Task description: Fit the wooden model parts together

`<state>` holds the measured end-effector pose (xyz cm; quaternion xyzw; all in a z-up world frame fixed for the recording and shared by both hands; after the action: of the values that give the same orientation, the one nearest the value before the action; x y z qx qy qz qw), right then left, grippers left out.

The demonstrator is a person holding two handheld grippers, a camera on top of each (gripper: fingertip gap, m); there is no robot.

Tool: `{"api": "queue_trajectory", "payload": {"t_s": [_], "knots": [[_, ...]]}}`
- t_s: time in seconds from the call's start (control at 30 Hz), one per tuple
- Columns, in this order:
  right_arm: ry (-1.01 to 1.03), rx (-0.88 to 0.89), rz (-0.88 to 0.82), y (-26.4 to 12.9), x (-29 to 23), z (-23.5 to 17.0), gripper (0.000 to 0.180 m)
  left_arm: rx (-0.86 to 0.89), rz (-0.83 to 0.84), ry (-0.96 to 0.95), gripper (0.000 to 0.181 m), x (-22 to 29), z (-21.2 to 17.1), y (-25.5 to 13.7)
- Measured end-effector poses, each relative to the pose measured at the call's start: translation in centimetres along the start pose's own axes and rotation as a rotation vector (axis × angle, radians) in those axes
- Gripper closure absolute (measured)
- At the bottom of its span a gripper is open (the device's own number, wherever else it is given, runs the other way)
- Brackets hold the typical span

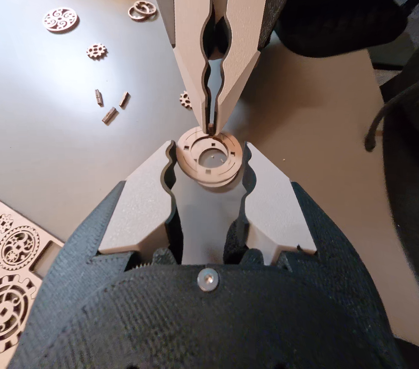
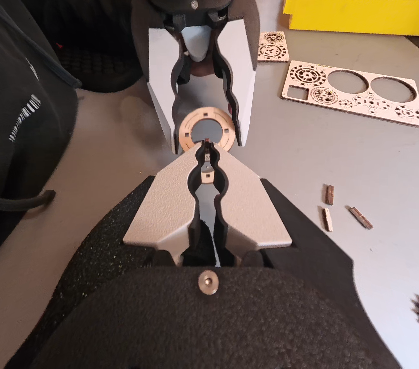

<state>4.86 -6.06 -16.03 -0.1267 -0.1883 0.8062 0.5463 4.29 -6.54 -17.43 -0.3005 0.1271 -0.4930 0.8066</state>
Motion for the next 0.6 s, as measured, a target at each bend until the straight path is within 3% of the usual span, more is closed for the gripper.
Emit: {"api": "queue_trajectory", "payload": {"t_s": [0.1, 0.37, 0.5, 0.6], "knots": [[0.032, 0.023, 0.016, -0.2, 0.0, 0.3, 0.179, -0.037, 0.000, 0.006, 0.123, -0.1, -0.4, 0.5], [0.040, 0.121, 0.024, -1.6, 0.4, 1.6, 0.179, 0.096, -0.034, -0.044, 0.123, -0.1, 1.6, -0.4], [-0.150, 0.067, -0.036, -1.0, -0.1, 1.1, 0.179, 0.213, -0.165, -0.193, 0.114, 0.5, 2.2, -1.5], [-0.320, 0.044, -0.065, -1.0, -1.0, 1.0, 0.178, 0.302, -0.235, -0.382, 0.131, -0.4, 1.6, -3.2]]}}
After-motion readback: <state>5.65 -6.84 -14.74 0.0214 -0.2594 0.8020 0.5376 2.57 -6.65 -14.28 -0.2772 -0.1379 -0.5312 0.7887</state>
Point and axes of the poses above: each gripper's, where its closed fingertips meet, y out along the fingers, z out of its top, x = y × z across the jaws, the point moved 1 cm from there along -y, back along the fingers, and after that the axes turned 7 degrees about -z, right-handed, at the moved point
